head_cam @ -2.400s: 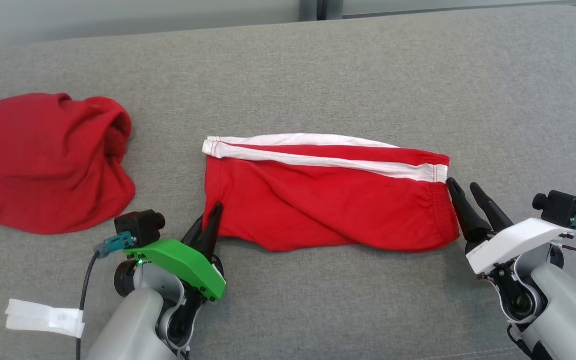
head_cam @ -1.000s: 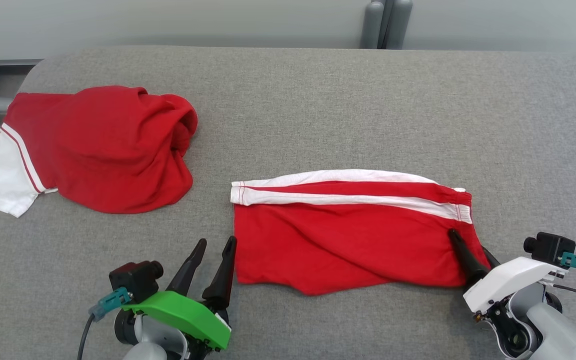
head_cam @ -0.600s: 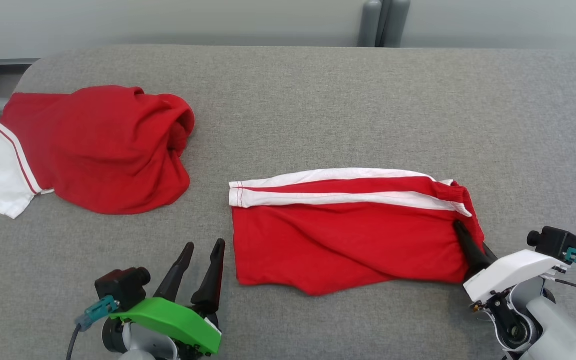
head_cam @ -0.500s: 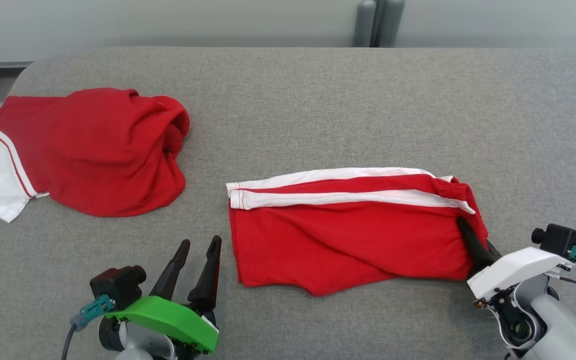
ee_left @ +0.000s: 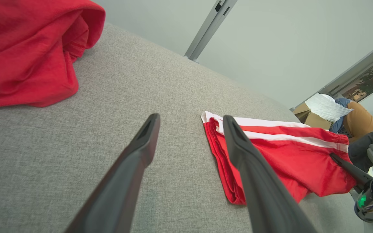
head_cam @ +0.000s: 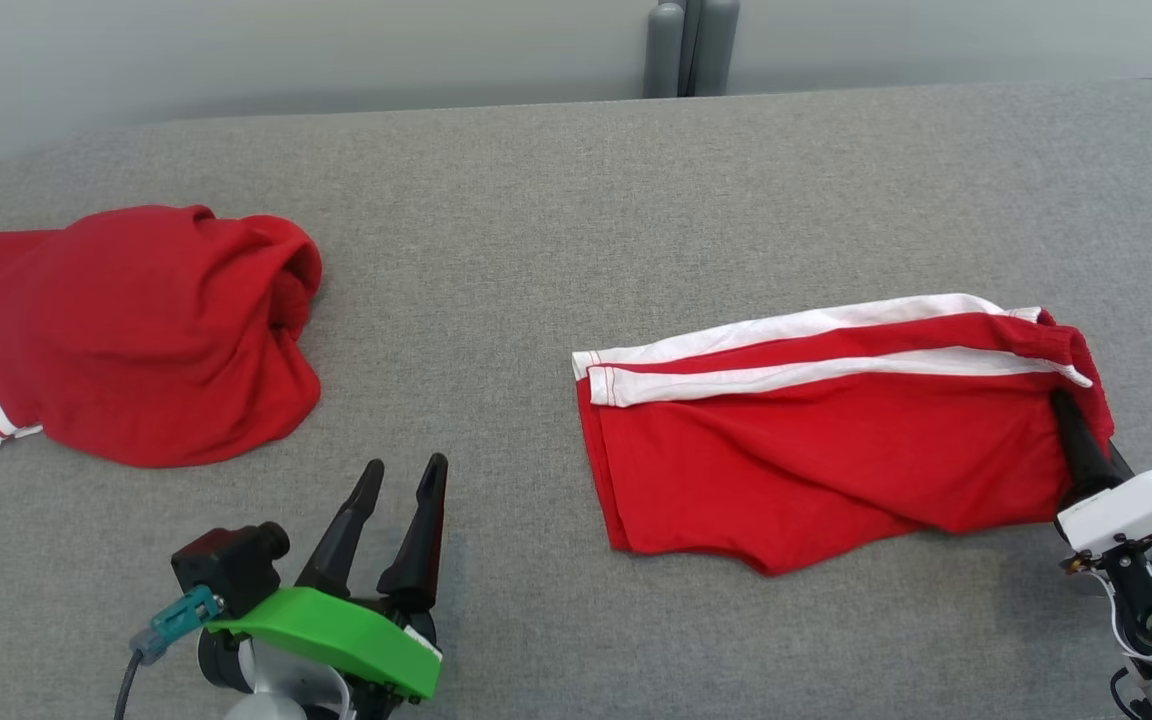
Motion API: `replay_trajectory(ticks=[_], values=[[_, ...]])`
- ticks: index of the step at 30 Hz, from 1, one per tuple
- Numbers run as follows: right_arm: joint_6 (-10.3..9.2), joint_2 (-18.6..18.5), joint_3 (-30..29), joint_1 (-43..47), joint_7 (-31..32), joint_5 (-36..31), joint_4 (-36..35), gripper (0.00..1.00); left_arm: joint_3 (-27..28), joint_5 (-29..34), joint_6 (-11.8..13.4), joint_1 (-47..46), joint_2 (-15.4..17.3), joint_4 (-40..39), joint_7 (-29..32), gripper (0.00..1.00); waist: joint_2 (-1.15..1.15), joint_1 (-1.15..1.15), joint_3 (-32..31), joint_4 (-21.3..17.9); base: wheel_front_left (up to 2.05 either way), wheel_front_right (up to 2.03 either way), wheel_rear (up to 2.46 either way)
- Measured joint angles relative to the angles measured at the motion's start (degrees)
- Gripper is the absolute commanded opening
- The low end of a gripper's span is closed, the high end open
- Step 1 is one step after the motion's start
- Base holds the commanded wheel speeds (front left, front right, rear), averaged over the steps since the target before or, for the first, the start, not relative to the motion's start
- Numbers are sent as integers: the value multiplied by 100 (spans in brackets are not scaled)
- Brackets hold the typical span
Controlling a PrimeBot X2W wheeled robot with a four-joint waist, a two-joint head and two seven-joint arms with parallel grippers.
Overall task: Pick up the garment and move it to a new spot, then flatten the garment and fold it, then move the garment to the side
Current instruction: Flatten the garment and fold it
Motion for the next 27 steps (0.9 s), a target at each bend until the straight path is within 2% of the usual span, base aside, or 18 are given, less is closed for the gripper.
replay_trajectory(ticks=[4, 19, 23, 27], values=[[0, 52, 62, 2, 58, 41, -98, 0, -37, 0, 1, 6, 9, -89, 34, 100, 0, 0, -1, -52, 0, 0, 0], [51, 363, 1138, -236, 699, -185, -1381, 0, -154, 0, 54, 16, 19, -191, 154, 100, 0, 0, -85, 96, 0, 0, 0], [51, 600, 1450, -344, 912, -253, -1505, 0, -156, 0, 70, 27, 8, -232, 162, 100, 0, 0, -140, 223, 0, 0, 0], [51, 675, 1591, -377, 1028, -347, -1430, 0, -163, -8, 70, 90, -21, -260, 188, 100, 0, 0, -183, 341, 0, 0, 0]])
